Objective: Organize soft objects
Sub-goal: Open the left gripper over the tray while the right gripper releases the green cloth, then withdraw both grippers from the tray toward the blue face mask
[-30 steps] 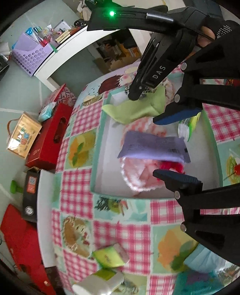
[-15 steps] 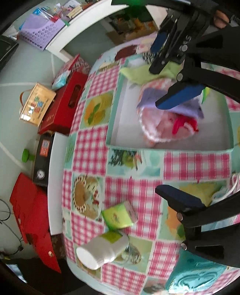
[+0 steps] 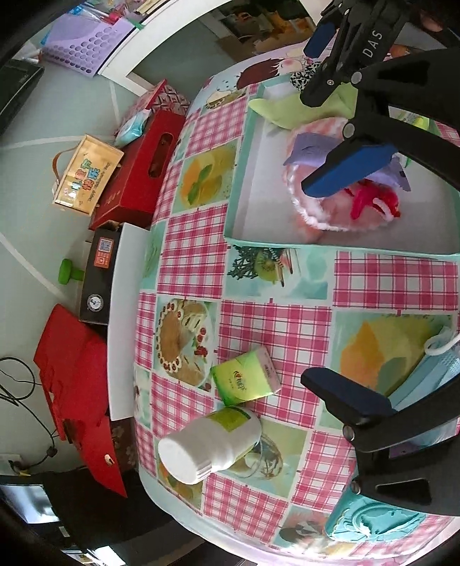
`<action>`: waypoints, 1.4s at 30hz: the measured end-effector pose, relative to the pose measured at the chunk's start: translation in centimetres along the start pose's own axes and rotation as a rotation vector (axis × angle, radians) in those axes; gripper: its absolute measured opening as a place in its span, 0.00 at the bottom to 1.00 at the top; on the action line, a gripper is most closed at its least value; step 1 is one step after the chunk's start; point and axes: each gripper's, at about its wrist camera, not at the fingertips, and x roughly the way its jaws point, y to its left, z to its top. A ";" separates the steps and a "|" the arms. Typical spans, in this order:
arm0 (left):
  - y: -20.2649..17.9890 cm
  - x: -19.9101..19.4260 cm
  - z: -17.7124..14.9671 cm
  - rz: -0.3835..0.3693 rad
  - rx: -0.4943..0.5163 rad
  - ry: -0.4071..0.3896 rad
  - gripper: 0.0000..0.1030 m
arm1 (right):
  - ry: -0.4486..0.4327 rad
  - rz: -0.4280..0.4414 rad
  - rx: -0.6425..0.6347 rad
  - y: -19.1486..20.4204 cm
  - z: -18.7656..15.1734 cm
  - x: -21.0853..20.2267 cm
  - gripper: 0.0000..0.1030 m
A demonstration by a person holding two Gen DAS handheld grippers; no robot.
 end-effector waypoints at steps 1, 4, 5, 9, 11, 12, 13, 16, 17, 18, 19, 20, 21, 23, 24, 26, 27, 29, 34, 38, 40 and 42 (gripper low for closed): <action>0.0 -0.1 0.0 -0.003 0.001 -0.007 0.94 | -0.003 -0.005 0.004 -0.1 0.0 -0.1 1.00; 0.0 -0.3 0.1 -0.022 -0.001 -0.021 0.94 | -0.009 -0.003 0.018 -0.2 0.1 -0.3 1.00; -0.1 -0.4 0.2 -0.025 -0.002 -0.024 0.94 | -0.009 0.007 0.025 -0.3 0.1 -0.4 1.00; -0.1 -0.8 0.3 -0.033 -0.006 -0.038 0.94 | -0.016 0.045 0.053 -0.3 0.3 -0.8 1.00; -0.1 -1.0 0.4 -0.036 -0.003 -0.036 0.94 | -0.021 0.073 0.062 -0.2 0.4 -1.1 1.00; -0.1 -1.2 0.5 -0.033 0.001 -0.034 0.94 | -0.025 0.089 0.065 -0.1 0.4 -1.3 1.00; -0.1 -1.4 0.5 -0.029 0.005 -0.039 0.94 | -0.028 0.095 0.066 0.1 0.5 -1.4 1.00; 0.1 -2.2 0.7 -0.033 0.006 -0.057 0.94 | -0.036 0.116 0.053 0.9 0.5 -1.8 1.00; 0.3 -2.4 0.8 -0.039 0.007 -0.055 0.94 | -0.037 0.122 0.047 1.1 0.5 -1.9 1.00; 0.5 -2.7 1.0 -0.048 0.009 -0.055 0.94 | -0.038 0.126 0.042 1.4 0.5 -2.0 1.00; 0.7 -3.1 1.1 -0.058 0.012 -0.057 0.94 | -0.040 0.127 0.035 1.7 0.5 -2.1 1.00; 1.0 -3.5 1.3 -0.062 0.013 -0.066 0.94 | -0.044 0.131 0.026 2.1 0.4 -2.2 1.00; 1.3 -4.0 1.4 -0.063 0.011 -0.074 0.95 | -0.047 0.137 0.021 2.3 0.4 -2.3 1.00; 2.3 -5.0 1.9 -0.069 0.002 -0.093 0.95 | -0.052 0.155 0.012 2.8 0.4 -2.5 1.00; 2.8 -5.5 2.1 -0.073 -0.006 -0.099 0.95 | -0.056 0.168 0.005 3.1 0.4 -2.7 1.00; 4.0 -6.5 2.4 -0.072 -0.025 -0.116 0.95 | -0.063 0.185 -0.007 3.7 0.4 -2.9 1.00; 4.8 -7.0 2.7 -0.063 -0.034 -0.124 0.95 | -0.063 0.192 -0.014 4.1 0.4 -3.0 1.00; 6.3 -7.9 3.0 -0.033 -0.054 -0.137 0.95 | -0.062 0.205 -0.034 5.0 0.3 -3.1 1.00; 10.8 -9.8 3.4 0.049 -0.126 -0.173 0.95 | -0.058 0.251 -0.078 6.8 0.0 -3.2 1.00; 14.1 -10.2 3.2 0.136 -0.185 -0.158 0.95 | -0.048 0.293 -0.121 8.7 -0.6 -3.1 1.00; 15.9 -10.0 2.9 0.164 -0.210 -0.129 0.95 | -0.038 0.305 -0.154 10.0 -1.0 -2.9 1.00; 17.5 -9.9 2.5 0.182 -0.245 -0.114 0.95 | -0.026 0.319 -0.184 11.1 -1.5 -2.7 1.00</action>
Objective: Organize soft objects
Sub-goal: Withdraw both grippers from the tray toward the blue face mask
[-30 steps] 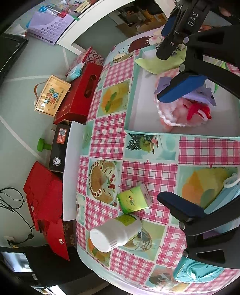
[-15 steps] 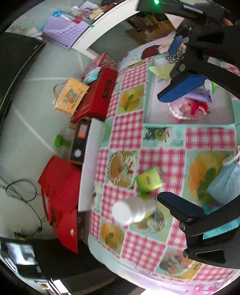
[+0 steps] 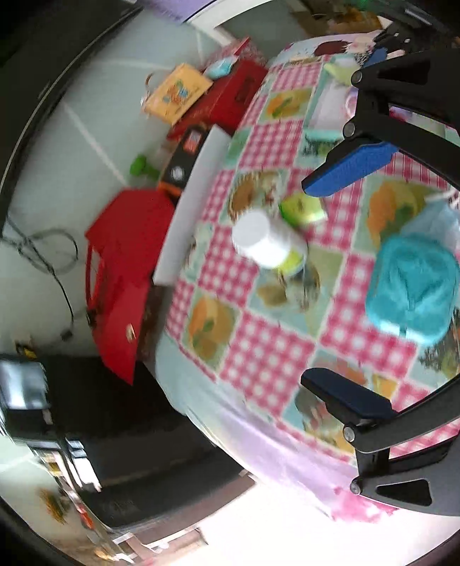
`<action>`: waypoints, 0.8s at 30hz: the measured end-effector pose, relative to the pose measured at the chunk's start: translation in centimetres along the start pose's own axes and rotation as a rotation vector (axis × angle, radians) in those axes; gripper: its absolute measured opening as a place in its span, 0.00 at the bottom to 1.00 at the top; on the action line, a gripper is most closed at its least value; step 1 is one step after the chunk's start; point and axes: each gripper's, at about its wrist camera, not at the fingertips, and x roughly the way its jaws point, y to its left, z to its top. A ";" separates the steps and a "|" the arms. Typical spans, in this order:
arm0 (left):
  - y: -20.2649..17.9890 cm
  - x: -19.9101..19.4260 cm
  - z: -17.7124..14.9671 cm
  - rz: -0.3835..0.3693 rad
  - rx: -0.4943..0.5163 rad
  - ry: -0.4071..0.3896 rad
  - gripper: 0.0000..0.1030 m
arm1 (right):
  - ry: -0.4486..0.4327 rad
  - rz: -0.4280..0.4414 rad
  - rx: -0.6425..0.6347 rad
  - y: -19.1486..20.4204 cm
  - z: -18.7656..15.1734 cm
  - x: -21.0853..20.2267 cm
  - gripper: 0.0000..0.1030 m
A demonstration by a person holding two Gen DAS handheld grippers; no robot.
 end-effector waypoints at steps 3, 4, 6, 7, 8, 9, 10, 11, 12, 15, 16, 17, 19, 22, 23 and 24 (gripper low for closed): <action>2.3 0.7 0.0 0.035 -0.043 0.021 0.95 | 0.023 0.023 -0.040 1.7 -0.4 0.8 1.00; 2.8 1.0 0.0 0.046 -0.050 0.031 0.95 | 0.030 0.033 -0.052 2.2 -0.5 1.0 1.00; 4.0 1.9 -0.4 0.071 -0.068 0.059 0.95 | 0.048 0.061 -0.082 3.5 -0.7 1.4 1.00; 4.3 2.3 -0.5 0.075 -0.071 0.073 0.95 | 0.056 0.072 -0.098 4.1 -0.8 1.6 1.00; 4.5 2.7 -0.6 0.071 -0.074 0.088 0.94 | 0.064 0.082 -0.114 4.6 -1.0 1.8 1.00; 4.7 3.1 -0.8 0.063 -0.078 0.100 0.95 | 0.076 0.097 -0.134 5.3 -1.1 2.1 1.00; 4.8 3.6 -0.9 0.048 -0.082 0.119 0.95 | 0.092 0.114 -0.154 6.0 -1.4 2.4 1.00; 4.8 3.9 -1.0 0.036 -0.084 0.132 0.94 | 0.106 0.124 -0.171 6.5 -1.6 2.6 1.00; 4.7 4.2 -1.2 0.023 -0.082 0.145 0.94 | 0.126 0.137 -0.195 7.2 -1.9 3.0 1.00; 4.5 4.5 -1.2 0.023 -0.068 0.152 0.94 | 0.179 0.150 -0.270 9.2 -3.1 4.2 1.00; 4.4 4.6 -1.2 0.020 -0.068 0.155 0.95 | 0.194 0.149 -0.297 9.8 -3.5 4.5 1.00; 4.4 4.7 -1.3 0.016 -0.071 0.158 0.95 | 0.213 0.152 -0.331 10.5 -4.0 5.0 1.00; 4.5 4.9 -1.4 0.012 -0.073 0.166 0.95 | 0.240 0.160 -0.365 11.2 -4.7 5.6 1.00; 4.4 5.1 -1.5 0.010 -0.072 0.174 0.94 | 0.280 0.153 -0.409 12.0 -5.8 6.6 1.00; 4.4 5.2 -1.5 0.009 -0.071 0.176 0.94 | 0.290 0.143 -0.421 12.2 -6.0 6.9 0.99; 4.4 5.2 -1.5 0.008 -0.070 0.178 0.95 | 0.299 0.128 -0.435 12.3 -6.4 7.2 0.98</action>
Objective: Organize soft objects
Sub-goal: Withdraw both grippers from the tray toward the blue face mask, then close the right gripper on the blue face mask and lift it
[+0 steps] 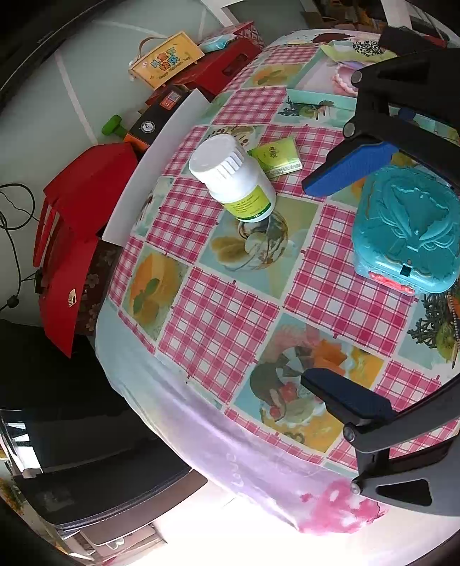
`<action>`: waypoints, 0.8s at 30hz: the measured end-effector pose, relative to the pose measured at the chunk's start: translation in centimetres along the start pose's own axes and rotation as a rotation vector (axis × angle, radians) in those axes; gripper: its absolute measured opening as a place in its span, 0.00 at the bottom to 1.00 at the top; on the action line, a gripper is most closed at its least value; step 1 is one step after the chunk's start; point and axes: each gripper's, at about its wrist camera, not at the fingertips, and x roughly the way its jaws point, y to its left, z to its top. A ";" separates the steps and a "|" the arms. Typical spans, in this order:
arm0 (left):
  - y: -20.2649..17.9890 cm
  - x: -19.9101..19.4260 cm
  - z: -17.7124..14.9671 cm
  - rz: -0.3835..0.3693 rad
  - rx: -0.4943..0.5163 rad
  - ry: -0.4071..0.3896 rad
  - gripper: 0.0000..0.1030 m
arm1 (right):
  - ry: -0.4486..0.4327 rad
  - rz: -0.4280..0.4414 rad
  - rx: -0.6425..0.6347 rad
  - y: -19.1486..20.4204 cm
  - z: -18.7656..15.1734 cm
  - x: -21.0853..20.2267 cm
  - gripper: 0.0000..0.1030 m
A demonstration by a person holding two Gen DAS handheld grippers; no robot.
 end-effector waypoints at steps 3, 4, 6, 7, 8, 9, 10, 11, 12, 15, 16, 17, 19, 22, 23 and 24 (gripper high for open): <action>-0.1 0.1 0.0 -0.003 0.005 0.003 0.95 | 0.029 -0.045 -0.024 0.4 -0.3 0.9 0.89; -0.2 0.1 0.0 -0.004 0.007 0.003 0.95 | 0.037 -0.055 -0.029 0.4 -0.4 1.2 0.85; -0.3 0.1 0.0 -0.006 0.011 0.005 0.94 | 0.051 -0.052 -0.024 0.3 -0.6 1.7 0.79; -0.4 0.1 0.0 -0.008 0.013 0.006 0.95 | 0.050 -0.052 -0.020 0.3 -0.6 1.8 0.76; -0.5 0.2 0.0 -0.010 0.015 0.008 0.95 | 0.042 -0.056 -0.018 0.2 -0.7 1.7 0.73; -0.6 0.2 0.0 -0.012 0.017 0.009 0.95 | 0.034 -0.057 -0.015 0.1 -0.7 1.6 0.64; -0.6 0.3 0.0 -0.014 0.020 0.011 0.95 | 0.027 -0.055 -0.011 0.0 -0.8 1.4 0.55; -0.7 0.3 0.0 -0.014 0.023 0.012 0.95 | 0.020 -0.053 -0.003 -0.2 -0.8 1.2 0.51; -0.8 0.3 -0.1 -0.011 0.026 0.011 0.95 | 0.016 -0.054 0.002 -0.4 -0.8 1.2 0.45; -1.1 0.3 0.0 -0.016 0.036 0.012 0.94 | 0.003 -0.051 0.031 -1.1 -0.7 0.9 0.35; -1.2 0.3 0.0 -0.021 0.039 0.014 0.95 | -0.002 -0.053 0.042 -1.3 -0.7 0.9 0.30; -1.3 0.4 0.0 -0.026 0.041 0.016 0.94 | -0.011 -0.056 0.062 -1.8 -0.7 0.8 0.29; -1.6 0.5 0.1 -0.028 0.045 0.022 0.94 | -0.019 -0.055 0.095 -2.8 -0.4 0.6 0.24; -1.9 0.7 0.2 -0.035 0.046 0.029 0.95 | -0.033 -0.032 0.143 -3.9 -0.1 0.4 0.16; -2.0 0.7 0.2 -0.046 0.046 0.032 0.95 | -0.038 -0.025 0.156 -4.2 -0.1 0.1 0.15; -2.1 0.6 0.3 -0.059 0.044 0.033 0.95 | -0.049 -0.024 0.172 -4.6 0.0 -0.2 0.12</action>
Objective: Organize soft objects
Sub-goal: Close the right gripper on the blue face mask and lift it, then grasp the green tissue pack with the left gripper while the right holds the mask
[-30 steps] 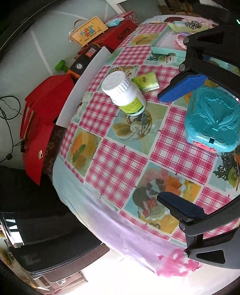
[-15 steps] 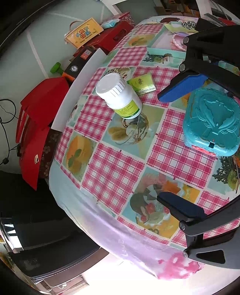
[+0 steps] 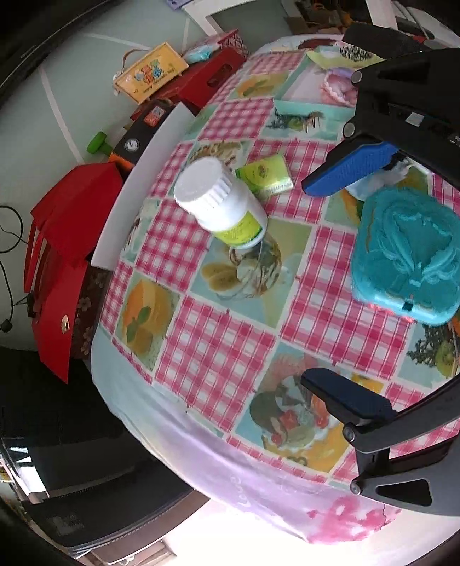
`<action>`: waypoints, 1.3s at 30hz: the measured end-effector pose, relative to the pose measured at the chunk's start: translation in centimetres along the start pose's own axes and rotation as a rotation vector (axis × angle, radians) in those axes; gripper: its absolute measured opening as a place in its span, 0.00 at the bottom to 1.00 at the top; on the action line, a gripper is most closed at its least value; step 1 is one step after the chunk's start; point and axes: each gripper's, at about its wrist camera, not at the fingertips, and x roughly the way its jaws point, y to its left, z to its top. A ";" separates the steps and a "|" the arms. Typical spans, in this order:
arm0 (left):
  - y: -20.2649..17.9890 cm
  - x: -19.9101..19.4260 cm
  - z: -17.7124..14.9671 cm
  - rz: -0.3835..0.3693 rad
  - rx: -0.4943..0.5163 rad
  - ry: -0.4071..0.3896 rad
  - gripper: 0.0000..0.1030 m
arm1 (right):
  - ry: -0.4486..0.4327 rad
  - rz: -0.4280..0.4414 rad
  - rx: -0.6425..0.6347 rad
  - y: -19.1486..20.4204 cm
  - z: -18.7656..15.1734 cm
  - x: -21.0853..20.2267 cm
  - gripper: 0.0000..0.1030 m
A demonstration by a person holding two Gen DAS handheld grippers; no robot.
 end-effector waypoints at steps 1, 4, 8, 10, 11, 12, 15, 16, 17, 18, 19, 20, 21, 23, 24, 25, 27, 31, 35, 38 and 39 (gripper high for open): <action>-0.2 0.0 0.1 -0.013 -0.002 0.000 0.94 | -0.009 -0.001 0.008 -0.3 0.2 -0.2 0.09; -0.8 -0.2 0.4 -0.037 -0.014 0.000 0.94 | -0.038 0.031 0.058 -1.5 0.6 -1.2 0.08; -2.3 -0.6 0.6 -0.010 0.024 0.006 0.94 | -0.064 0.078 0.116 -2.1 1.6 -1.6 0.07; -2.8 -0.6 0.8 -0.015 0.038 0.015 0.94 | -0.094 0.096 0.143 -2.5 1.5 -2.4 0.07; -3.1 -0.7 0.9 -0.027 0.038 0.020 0.94 | -0.105 0.098 0.150 -2.7 1.6 -2.8 0.07; -3.3 -0.7 1.0 -0.039 0.034 0.023 0.94 | -0.119 0.105 0.161 -3.1 1.6 -3.2 0.07; -4.1 -0.5 1.2 -0.074 0.021 0.041 0.94 | -0.156 0.125 0.196 -3.8 1.9 -4.2 0.07; -4.4 -0.5 1.2 -0.077 0.020 0.046 0.94 | -0.169 0.116 0.203 -4.1 2.1 -4.6 0.07; -4.9 -0.4 1.3 -0.074 0.024 0.052 0.94 | -0.185 0.104 0.204 -4.3 2.2 -5.0 0.07; -5.4 -0.3 1.3 -0.069 0.030 0.057 0.94 | -0.200 0.093 0.206 -4.6 2.3 -5.4 0.07; -5.8 -0.2 1.4 -0.064 0.037 0.063 0.94 | -0.211 0.081 0.207 -4.9 2.3 -5.8 0.07; -6.4 -0.1 1.5 -0.060 0.046 0.069 0.94 | -0.222 0.062 0.211 -5.3 2.3 -6.3 0.07; -6.9 0.0 1.6 -0.060 0.053 0.072 0.94 | -0.227 0.051 0.217 -5.7 2.4 -6.5 0.07; -7.8 0.3 1.7 -0.074 0.056 0.086 0.94 | -0.244 0.024 0.232 -6.6 2.3 -7.1 0.07; -8.3 0.6 1.7 -0.082 0.055 0.097 0.94 | -0.249 0.017 0.237 -6.9 2.2 -7.5 0.07; -8.8 0.9 1.8 -0.084 0.057 0.105 0.94 | -0.257 0.015 0.247 -7.3 2.2 -7.7 0.07; -9.7 1.3 1.8 -0.069 0.071 0.116 0.94 | -0.264 0.018 0.269 -8.1 2.1 -8.1 0.07; -11.1 2.3 1.9 -0.059 0.082 0.133 0.94 | -0.281 -0.010 0.292 -9.3 1.8 -9.1 0.07; -11.8 3.8 2.0 -0.064 0.052 0.150 0.94 | -0.299 -0.006 0.324 -10.5 1.5 -9.7 0.07; -12.4 5.2 2.0 -0.061 0.033 0.166 0.94 | -0.309 -0.016 0.362 -11.7 1.1 -10.4 0.07; -12.6 5.6 2.0 -0.056 0.030 0.167 0.94 | -0.315 -0.020 0.374 -12.2 0.9 -10.6 0.07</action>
